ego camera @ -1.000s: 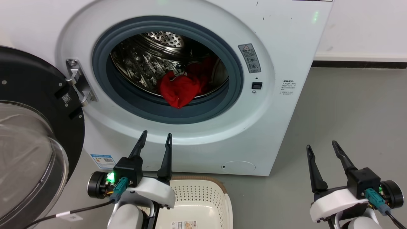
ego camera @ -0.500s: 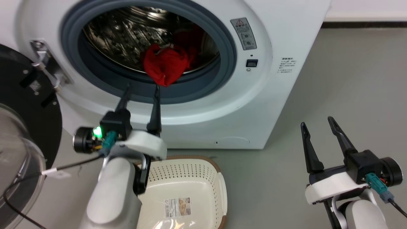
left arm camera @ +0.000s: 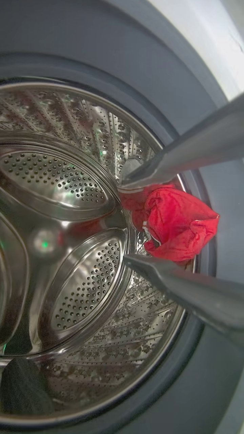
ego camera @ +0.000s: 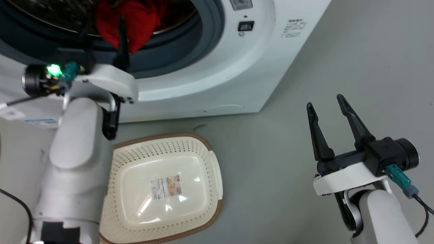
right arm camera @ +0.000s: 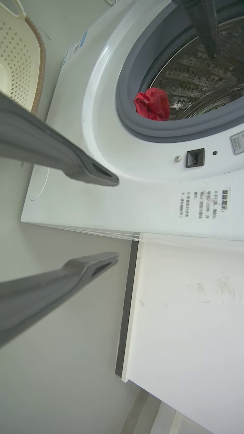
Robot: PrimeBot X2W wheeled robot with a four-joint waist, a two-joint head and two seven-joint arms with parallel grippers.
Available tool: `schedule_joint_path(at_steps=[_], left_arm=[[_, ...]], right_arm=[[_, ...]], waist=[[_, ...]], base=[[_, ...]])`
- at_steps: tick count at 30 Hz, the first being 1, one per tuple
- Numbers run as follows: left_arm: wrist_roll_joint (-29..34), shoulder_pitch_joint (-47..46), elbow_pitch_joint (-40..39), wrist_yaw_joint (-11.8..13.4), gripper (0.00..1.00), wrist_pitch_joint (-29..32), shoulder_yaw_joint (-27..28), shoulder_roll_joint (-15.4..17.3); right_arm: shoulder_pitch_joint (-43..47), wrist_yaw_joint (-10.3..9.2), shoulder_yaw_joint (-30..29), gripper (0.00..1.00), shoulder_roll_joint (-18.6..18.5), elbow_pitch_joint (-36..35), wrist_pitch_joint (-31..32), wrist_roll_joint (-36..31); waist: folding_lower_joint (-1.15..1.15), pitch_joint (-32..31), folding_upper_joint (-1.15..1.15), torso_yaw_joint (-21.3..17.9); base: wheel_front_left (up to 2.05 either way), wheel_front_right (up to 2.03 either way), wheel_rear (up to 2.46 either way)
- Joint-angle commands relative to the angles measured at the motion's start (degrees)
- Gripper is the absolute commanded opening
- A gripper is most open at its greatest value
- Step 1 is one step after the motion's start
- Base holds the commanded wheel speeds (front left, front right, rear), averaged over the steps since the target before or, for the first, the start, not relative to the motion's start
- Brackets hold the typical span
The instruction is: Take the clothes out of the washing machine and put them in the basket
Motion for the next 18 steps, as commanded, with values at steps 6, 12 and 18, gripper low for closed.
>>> schedule_joint_path(at_steps=[6,12,18], left_arm=[[1.47,-10.75,9.87,-0.48,1.0,0.55,-0.17,4.42],[2.6,-19.58,17.58,-1.8,1.0,5.77,-1.0,8.28],[3.39,-26.84,24.41,-4.08,1.0,14.28,-2.77,11.26]], right_arm=[[-3.97,-0.03,2.02,1.0,0.11,1.24,-1.18,2.27],[-6.28,-0.03,4.07,1.0,0.11,2.19,-1.33,4.64],[-7.79,-0.03,5.69,1.0,0.1,1.4,-1.36,6.85]], waist=[[-0.01,8.3,0.0,-5.72],[-0.01,11.65,0.0,-7.98],[-0.01,14.17,0.0,-9.71]], base=[[0.0,0.0,0.0],[0.0,0.0,0.0],[0.0,0.0,0.0]])
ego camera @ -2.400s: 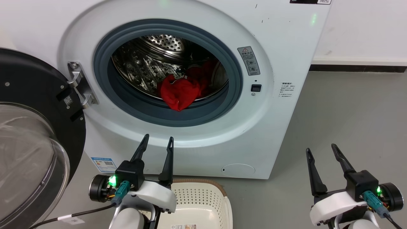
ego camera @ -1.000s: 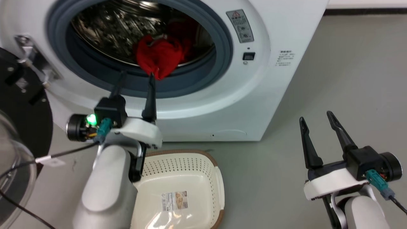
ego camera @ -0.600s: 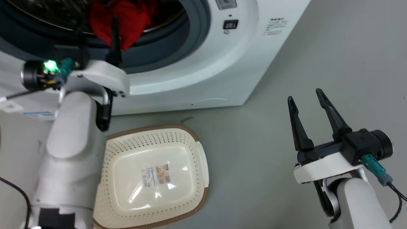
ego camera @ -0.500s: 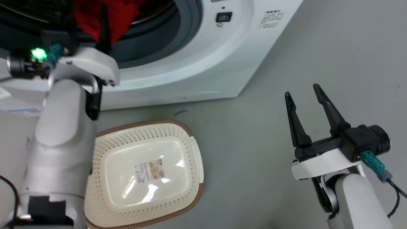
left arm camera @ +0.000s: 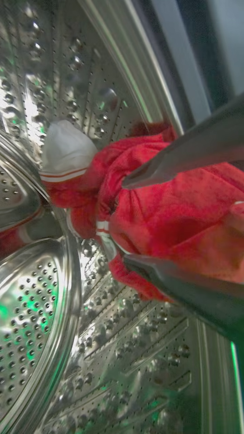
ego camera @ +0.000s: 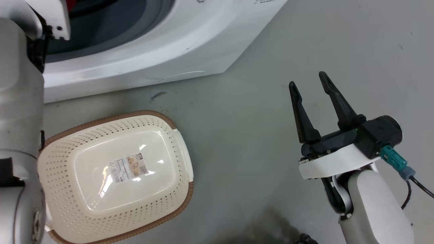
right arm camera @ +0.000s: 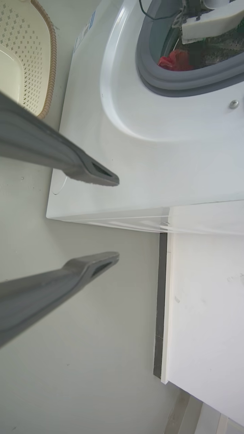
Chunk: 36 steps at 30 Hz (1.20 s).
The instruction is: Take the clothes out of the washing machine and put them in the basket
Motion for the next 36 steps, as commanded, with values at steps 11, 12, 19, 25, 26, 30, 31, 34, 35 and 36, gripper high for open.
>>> schedule_joint_path(at_steps=[11,12,19,25,26,30,31,34,35,36], left_arm=[[0.39,-9.51,9.7,-2.47,1.0,18.65,-3.06,2.91],[0.38,-9.98,10.45,-2.57,1.0,20.44,-3.27,3.0],[-0.48,-12.37,14.07,-3.0,1.0,31.49,-3.82,4.09],[-1.17,-13.03,13.17,-2.61,0.0,32.15,-3.93,4.54],[-1.29,-13.09,12.53,-2.31,0.0,31.29,-3.94,4.59],[-1.72,-12.29,10.53,-1.48,0.0,26.92,-3.9,4.34],[-1.89,-11.86,9.99,-1.26,0.0,25.42,-3.91,4.24],[-2.85,-10.17,8.74,-0.72,0.0,20.79,-3.45,3.63],[-3.19,-9.51,8.39,-0.46,0.0,19.11,-3.26,3.34],[-3.56,-8.68,8.05,-0.28,0.0,17.16,-3.02,3.09]], right_arm=[[-2.66,-0.04,2.0,1.0,0.1,-0.58,-0.17,3.32],[-2.74,-0.04,2.19,1.0,0.1,-0.57,-0.17,3.6],[-2.94,-0.04,3.42,1.0,0.1,-0.24,-0.17,4.94],[-2.66,-0.04,3.66,1.0,0.1,0.22,-0.17,5.64],[-2.61,-0.04,3.67,1.0,0.1,0.34,-0.16,5.69],[-2.37,-0.04,3.72,1.0,0.1,1.01,-0.16,5.84],[-2.35,-0.04,3.66,1.0,0.1,1.18,-0.16,5.7],[-2.21,-0.04,3.48,1.0,0.1,1.75,-0.16,5.24],[-2.04,-0.04,3.37,1.0,0.1,1.96,-0.16,5.15],[-1.85,-0.04,3.25,1.0,0.1,2.27,-0.16,5.11]], waist=[[-0.01,3.56,0.0,-2.93],[-0.01,3.71,0.0,-3.05],[-0.01,4.24,0.0,-4.13],[-0.01,3.96,0.0,-4.6],[-0.01,3.83,0.0,-4.59],[-0.01,2.8,0.0,-4.33],[-0.01,2.46,0.0,-4.19],[-0.01,1.05,0.0,-3.7],[-0.01,0.42,0.0,-3.5],[-0.01,-0.3,0.0,-3.3]], base=[[0.0,0.0,0.0],[0.0,0.0,0.0],[0.0,0.0,0.0],[0.0,0.0,0.0],[0.0,0.0,0.0],[0.0,0.0,0.0],[0.0,0.0,0.0],[0.0,0.0,0.0],[0.0,0.0,0.0],[0.0,0.0,0.0]])
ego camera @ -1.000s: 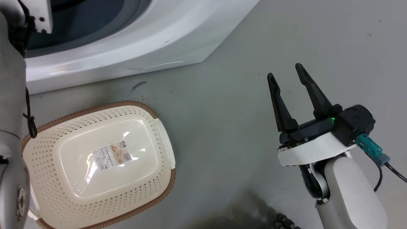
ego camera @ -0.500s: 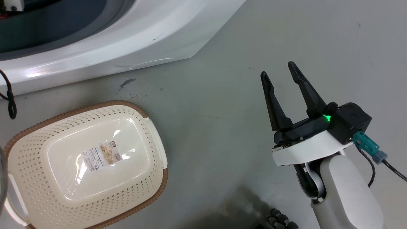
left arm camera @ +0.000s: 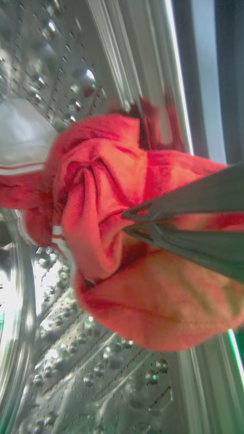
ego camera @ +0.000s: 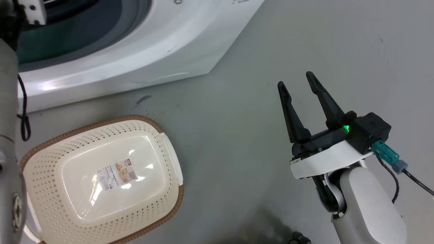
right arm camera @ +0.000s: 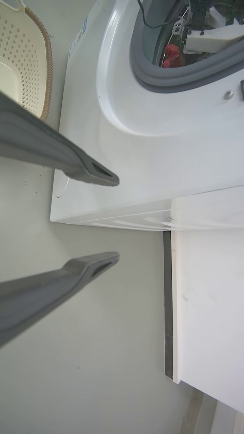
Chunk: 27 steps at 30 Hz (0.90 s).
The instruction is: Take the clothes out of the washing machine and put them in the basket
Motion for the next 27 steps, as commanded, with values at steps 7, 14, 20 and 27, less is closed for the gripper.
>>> schedule_joint_path(at_steps=[7,14,20,27], left_arm=[[-3.18,8.65,-1.58,1.77,0.0,-15.75,1.84,-2.59],[-4.84,15.41,-0.97,1.82,0.0,-28.29,2.34,-5.19],[-7.17,19.78,-3.21,1.01,0.0,-31.03,3.67,-7.14],[-7.97,26.62,-13.8,0.69,0.0,-31.2,5.6,-8.55]], right_arm=[[2.4,-0.04,-1.39,1.0,0.07,1.84,-0.13,-1.32],[4.97,-0.04,-2.73,1.0,0.07,3.71,-0.13,-2.33],[7.47,-0.04,-4.02,1.0,0.07,4.9,-0.13,-3.15],[9.97,-0.04,-5.04,1.0,0.07,5.74,-0.13,-3.67]], waist=[[0.0,-7.63,0.0,1.85],[0.0,-13.77,0.0,3.67],[0.0,-18.27,0.0,5.32],[0.0,-23.04,0.0,6.85]], base=[[0.0,0.0,0.0],[0.0,0.0,0.0],[0.0,0.0,0.0],[0.0,0.0,0.0]])
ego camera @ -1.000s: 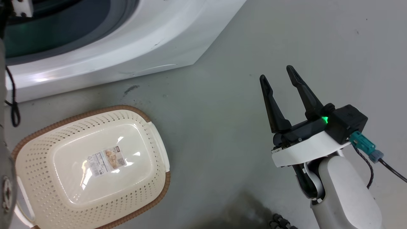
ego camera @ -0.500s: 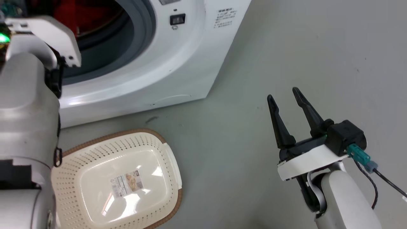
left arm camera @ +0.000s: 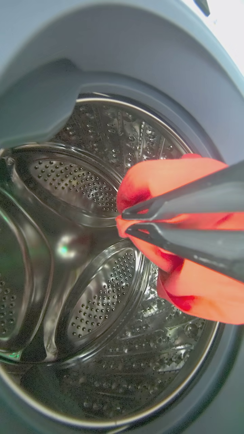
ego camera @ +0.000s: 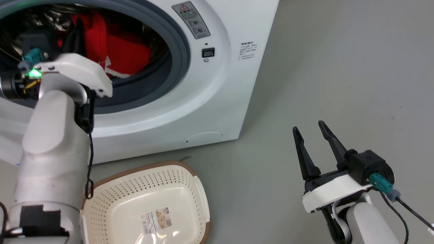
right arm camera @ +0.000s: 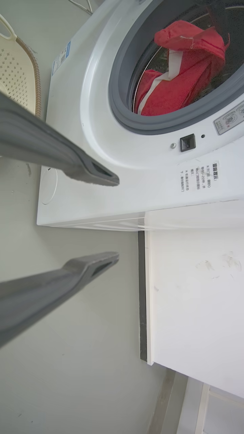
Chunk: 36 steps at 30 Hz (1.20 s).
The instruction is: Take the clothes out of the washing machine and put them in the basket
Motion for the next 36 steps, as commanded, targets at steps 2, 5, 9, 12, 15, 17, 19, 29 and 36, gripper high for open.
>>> schedule_joint_path(at_steps=[2,5,9,12,15,17,19,29,36], left_arm=[[-0.1,3.62,-4.16,-0.06,0.0,-0.44,0.77,-0.98],[-0.3,7.18,-8.74,0.04,0.0,-0.44,1.59,-2.09],[0.03,11.71,-15.67,0.06,0.0,-0.44,2.34,-3.84],[0.59,15.22,-21.93,0.32,0.0,-0.44,2.55,-5.22],[1.04,18.31,-28.42,0.29,0.0,-0.45,2.35,-6.34],[1.2,19.35,-30.47,0.33,0.0,-0.46,2.28,-6.72],[1.34,21.38,-34.99,0.53,0.0,-0.45,1.81,-7.52],[0.45,34.63,-52.09,2.45,0.0,2.65,-0.49,-9.35],[-1.65,45.41,-55.61,4.26,0.0,3.93,-2.9,-10.9]], right_arm=[[1.57,-0.04,-0.6,1.0,0.05,0.41,-0.13,-0.3],[2.65,-0.04,-1.24,1.0,0.05,0.72,-0.13,-0.53],[3.99,-0.03,-1.72,1.0,0.05,0.94,0.04,-1.0],[5.04,-0.04,-2.2,1.0,0.06,0.75,0.43,-1.14],[5.87,-0.04,-2.77,1.0,0.06,0.21,0.75,-1.34],[6.24,-0.03,-2.98,1.0,0.05,0.14,0.91,-1.43],[6.78,-0.03,-3.35,1.0,0.05,-0.17,1.13,-1.45],[8.44,-0.04,-4.46,1.0,0.05,-1.95,2.27,-1.62],[8.53,-0.03,-4.7,1.0,0.06,-3.21,2.91,-2.2]], waist=[[0.0,-3.17,0.0,1.41],[0.0,-4.94,0.0,2.26],[0.0,-7.02,0.0,3.56],[0.0,-8.34,0.0,4.63],[0.0,-9.17,0.0,5.73],[0.0,-9.52,0.0,6.11],[0.0,-10.02,0.0,6.78],[0.0,-10.68,0.0,9.25],[0.0,-9.21,0.0,10.51]], base=[[0.0,0.0,0.0],[0.0,0.0,0.0],[0.0,0.0,0.0],[0.0,0.0,0.0],[0.0,0.0,0.0],[0.0,0.0,0.0],[0.0,0.0,0.0],[0.0,0.0,0.0],[0.0,0.0,0.0]])
